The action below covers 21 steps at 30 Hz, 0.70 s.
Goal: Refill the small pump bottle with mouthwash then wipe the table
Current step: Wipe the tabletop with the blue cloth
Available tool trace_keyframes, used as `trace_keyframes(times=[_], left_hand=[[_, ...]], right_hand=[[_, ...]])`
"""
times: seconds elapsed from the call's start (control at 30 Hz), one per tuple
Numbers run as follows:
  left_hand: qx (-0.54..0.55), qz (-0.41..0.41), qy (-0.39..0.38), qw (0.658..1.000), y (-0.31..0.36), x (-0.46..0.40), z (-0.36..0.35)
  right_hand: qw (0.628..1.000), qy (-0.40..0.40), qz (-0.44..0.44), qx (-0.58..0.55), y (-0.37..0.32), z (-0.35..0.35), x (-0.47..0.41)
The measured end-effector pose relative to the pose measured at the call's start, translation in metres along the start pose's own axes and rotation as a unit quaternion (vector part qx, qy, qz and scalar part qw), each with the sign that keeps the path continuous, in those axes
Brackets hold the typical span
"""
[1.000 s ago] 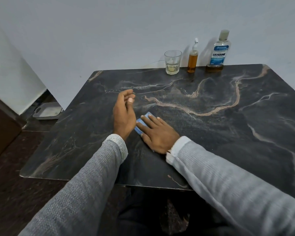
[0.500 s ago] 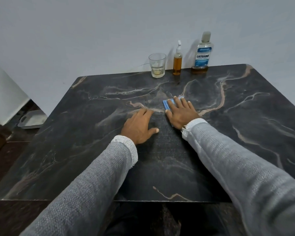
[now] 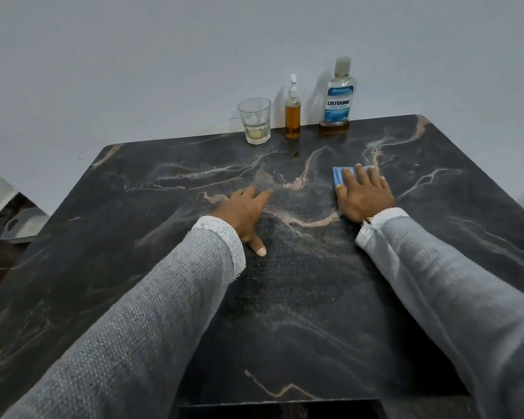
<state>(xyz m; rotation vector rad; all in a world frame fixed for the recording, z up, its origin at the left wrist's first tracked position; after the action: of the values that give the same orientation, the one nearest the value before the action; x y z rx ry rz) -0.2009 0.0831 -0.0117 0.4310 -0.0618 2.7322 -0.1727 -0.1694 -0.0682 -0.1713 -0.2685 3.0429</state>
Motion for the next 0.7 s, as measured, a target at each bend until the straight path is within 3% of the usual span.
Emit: trace_keyframes(times=[0.1, 0.2, 0.37, 0.5, 0.57, 0.7], left_hand=[[0.06, 0.003, -0.022, 0.998, -0.006, -0.005, -0.002], [0.09, 0.005, -0.039, 0.995, -0.013, -0.008, -0.003], [0.003, 0.024, -0.081, 0.996, -0.008, -0.012, 0.006], [-0.018, 0.036, -0.108, 0.993, -0.005, -0.015, 0.012], [-0.022, 0.033, -0.108, 0.993, -0.005, -0.015, 0.011], [-0.034, 0.027, -0.112, 0.993, -0.004, -0.017, 0.011]], right_hand=[[0.999, -0.025, -0.026, 0.008, -0.016, -0.003, -0.027], [0.999, -0.034, 0.018, 0.012, -0.049, -0.009, -0.036], [0.992, -0.041, 0.117, 0.002, -0.085, -0.015, -0.006], [0.986, -0.028, 0.166, 0.013, -0.064, -0.011, 0.023], [0.987, -0.019, 0.157, 0.025, -0.042, -0.008, 0.021], [0.998, -0.016, 0.052, 0.011, -0.005, -0.007, -0.025]])
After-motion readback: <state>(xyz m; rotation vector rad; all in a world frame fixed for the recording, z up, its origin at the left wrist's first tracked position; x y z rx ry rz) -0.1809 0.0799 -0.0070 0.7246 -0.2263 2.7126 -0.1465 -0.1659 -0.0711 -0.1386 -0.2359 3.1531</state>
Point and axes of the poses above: each hand's wrist, its own x-axis away from the middle knuckle, its own z-axis out of the back of the hand, y = z × x, the point moved 1 cm from there along -x, towards the middle knuckle, and after that the axes turned 4 degrees about y, right-handed, at the moved point
